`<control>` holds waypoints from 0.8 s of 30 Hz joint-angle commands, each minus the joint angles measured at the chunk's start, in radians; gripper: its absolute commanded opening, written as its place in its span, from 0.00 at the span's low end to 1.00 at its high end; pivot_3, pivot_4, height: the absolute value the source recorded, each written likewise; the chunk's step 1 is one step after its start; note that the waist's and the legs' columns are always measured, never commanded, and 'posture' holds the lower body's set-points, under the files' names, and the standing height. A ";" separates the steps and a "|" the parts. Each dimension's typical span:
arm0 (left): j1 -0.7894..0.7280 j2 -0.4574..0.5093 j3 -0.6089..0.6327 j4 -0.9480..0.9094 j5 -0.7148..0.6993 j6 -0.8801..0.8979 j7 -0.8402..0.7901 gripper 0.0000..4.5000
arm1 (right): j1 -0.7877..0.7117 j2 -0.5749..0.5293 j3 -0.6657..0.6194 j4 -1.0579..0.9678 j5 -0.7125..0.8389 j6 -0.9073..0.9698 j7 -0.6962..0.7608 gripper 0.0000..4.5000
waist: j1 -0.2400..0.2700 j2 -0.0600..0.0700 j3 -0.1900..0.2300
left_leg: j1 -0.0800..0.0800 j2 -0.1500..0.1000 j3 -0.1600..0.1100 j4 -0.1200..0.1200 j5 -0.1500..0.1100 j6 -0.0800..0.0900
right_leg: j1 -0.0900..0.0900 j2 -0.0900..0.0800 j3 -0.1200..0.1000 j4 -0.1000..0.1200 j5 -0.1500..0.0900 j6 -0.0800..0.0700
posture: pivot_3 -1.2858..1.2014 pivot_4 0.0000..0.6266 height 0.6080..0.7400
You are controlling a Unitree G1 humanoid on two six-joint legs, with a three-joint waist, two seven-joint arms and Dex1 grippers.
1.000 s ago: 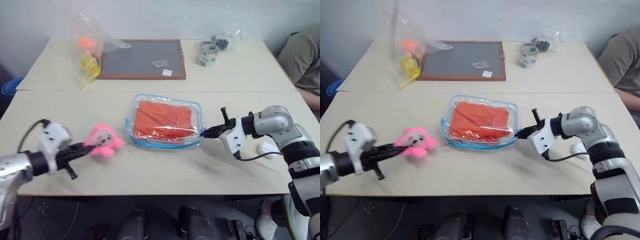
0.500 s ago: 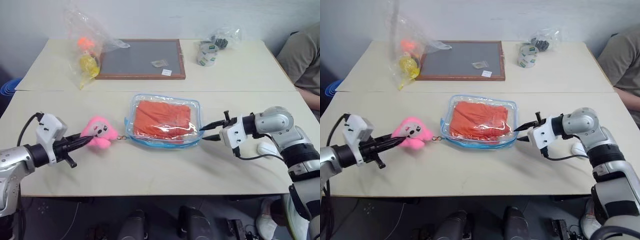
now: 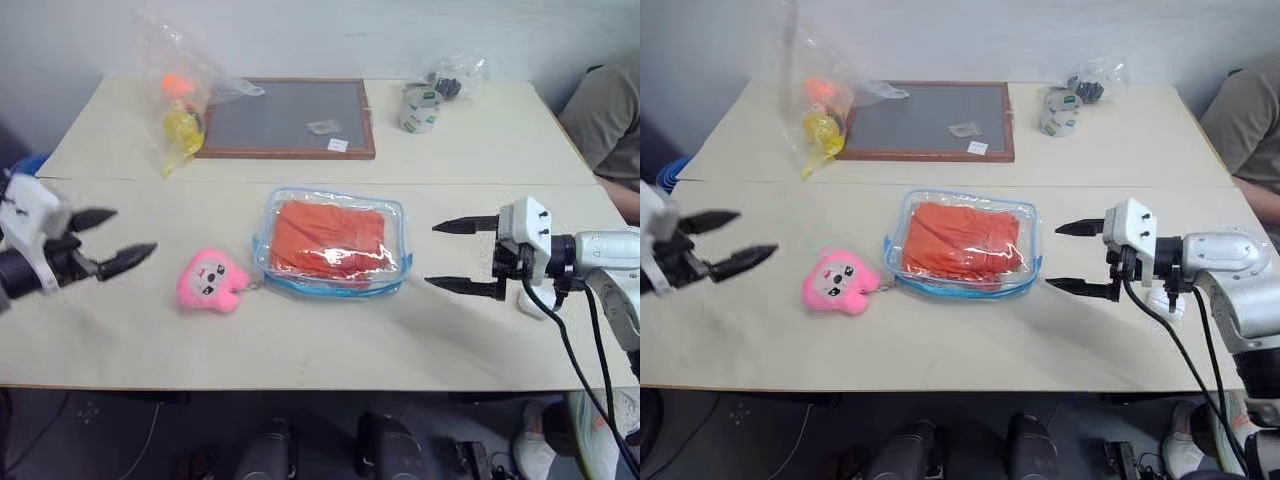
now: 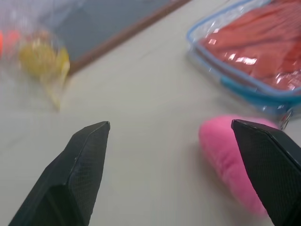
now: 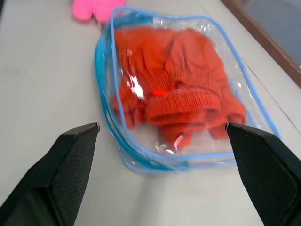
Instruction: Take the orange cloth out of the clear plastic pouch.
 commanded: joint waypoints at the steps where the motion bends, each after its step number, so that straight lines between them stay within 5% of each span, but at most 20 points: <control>1: -0.072 0.008 -0.235 -0.129 0.114 -0.145 -0.021 0.96 | 0.015 -0.016 -0.062 -0.143 0.125 0.170 -0.034 1.00 | 0.001 0.000 0.000 | 0.000 0.000 0.000 0.000 0.000 0.000 | 0.000 0.000 0.000 0.000 0.000 0.000 | 0.52 0.24 1.00; 6: -0.174 -0.057 -0.579 -0.102 0.393 -0.414 -0.024 0.96 | 0.042 0.010 -0.068 -0.230 0.142 0.249 -0.079 1.00 | 0.010 0.000 0.000 | 0.000 -0.001 0.004 0.000 0.000 0.000 | -0.001 0.002 0.001 0.000 0.000 0.000 | 0.52 0.24 1.00; 13: -0.240 -0.137 -0.707 0.080 0.595 -0.640 0.012 0.96 | 0.073 0.026 -0.072 -0.254 0.107 0.243 -0.089 1.00 | 0.016 0.000 0.000 | -0.005 -0.005 0.010 0.001 0.000 0.001 | -0.012 0.003 0.006 0.005 0.000 0.000 | 0.52 0.24 1.00; 16: -0.241 -0.180 -0.695 0.096 0.610 -0.659 0.036 0.83 | 0.091 0.030 -0.083 -0.265 0.104 0.240 -0.100 1.00 | 0.016 -0.001 0.000 | -0.005 -0.004 0.010 0.001 0.000 0.001 | -0.011 0.002 0.006 0.005 0.000 0.000 | 0.52 0.24 1.00; 24: -0.209 -0.234 -0.675 0.081 0.604 -0.660 0.041 0.25 | 0.142 0.031 -0.086 -0.284 0.063 0.206 -0.087 1.00 | 0.017 -0.001 0.000 | -0.005 -0.004 0.009 0.001 0.001 0.002 | -0.011 0.001 0.006 0.005 0.001 0.001 | 0.52 0.24 1.00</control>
